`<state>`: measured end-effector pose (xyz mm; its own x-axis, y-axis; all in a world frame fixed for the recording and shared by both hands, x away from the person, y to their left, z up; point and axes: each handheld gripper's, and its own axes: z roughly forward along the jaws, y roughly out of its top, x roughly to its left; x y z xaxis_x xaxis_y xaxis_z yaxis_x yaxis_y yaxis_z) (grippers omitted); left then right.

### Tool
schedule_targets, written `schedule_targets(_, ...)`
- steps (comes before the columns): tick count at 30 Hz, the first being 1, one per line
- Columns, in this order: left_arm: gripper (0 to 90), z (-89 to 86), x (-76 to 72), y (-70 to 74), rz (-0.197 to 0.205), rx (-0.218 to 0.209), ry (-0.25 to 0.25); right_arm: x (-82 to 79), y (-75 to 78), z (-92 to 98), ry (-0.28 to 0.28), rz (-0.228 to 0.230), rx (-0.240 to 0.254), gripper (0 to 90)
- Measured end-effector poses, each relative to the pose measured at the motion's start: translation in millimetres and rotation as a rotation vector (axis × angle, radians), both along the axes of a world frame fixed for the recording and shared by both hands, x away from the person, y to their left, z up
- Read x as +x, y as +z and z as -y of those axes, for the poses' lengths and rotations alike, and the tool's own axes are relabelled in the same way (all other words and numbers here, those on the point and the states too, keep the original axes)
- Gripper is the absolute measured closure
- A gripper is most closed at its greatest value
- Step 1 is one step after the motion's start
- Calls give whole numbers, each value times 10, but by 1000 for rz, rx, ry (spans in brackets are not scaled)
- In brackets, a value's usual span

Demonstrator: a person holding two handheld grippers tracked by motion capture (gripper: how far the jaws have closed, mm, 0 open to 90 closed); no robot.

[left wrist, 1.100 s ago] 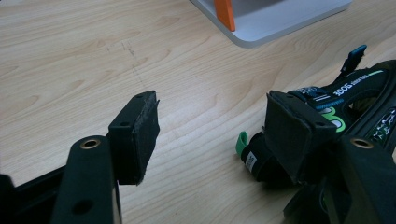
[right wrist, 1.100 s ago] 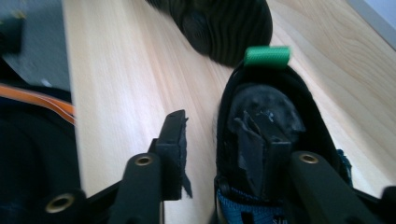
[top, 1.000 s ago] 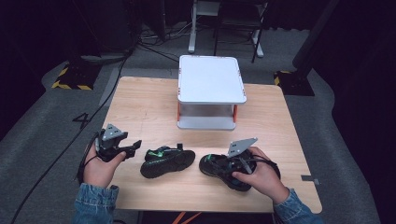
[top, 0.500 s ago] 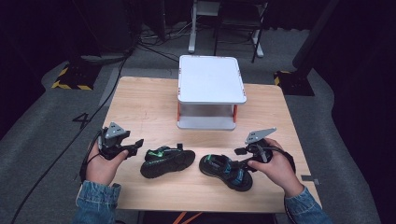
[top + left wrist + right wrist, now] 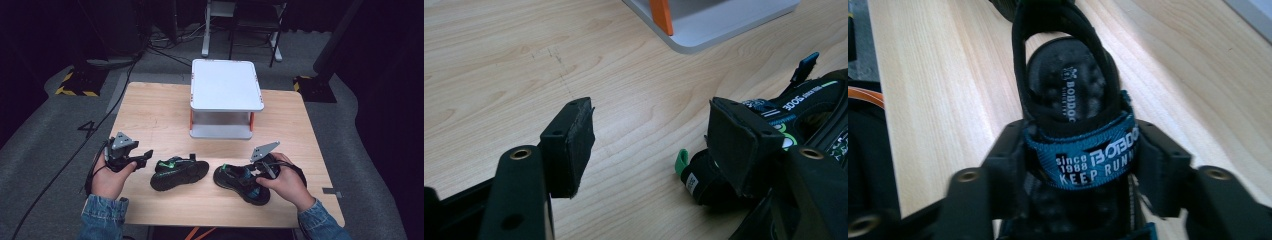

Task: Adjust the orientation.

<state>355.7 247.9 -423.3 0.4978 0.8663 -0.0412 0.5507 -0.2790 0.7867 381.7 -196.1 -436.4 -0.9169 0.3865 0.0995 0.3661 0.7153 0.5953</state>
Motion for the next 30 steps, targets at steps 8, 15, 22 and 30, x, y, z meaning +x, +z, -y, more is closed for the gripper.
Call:
schedule_targets(8,362,-82,-104,-5,-5,0,31,378,85,29,-19,109,-28,493)
schedule_targets(15,362,-148,-165,-27,-9,1,53,721,-17,109,-79,63,15,372)
schedule_targets(22,362,-129,-203,-35,-13,5,52,551,244,-10,-136,163,139,391)
schedule_targets(30,362,-216,-286,-51,-17,9,75,599,147,-337,-207,154,230,530)
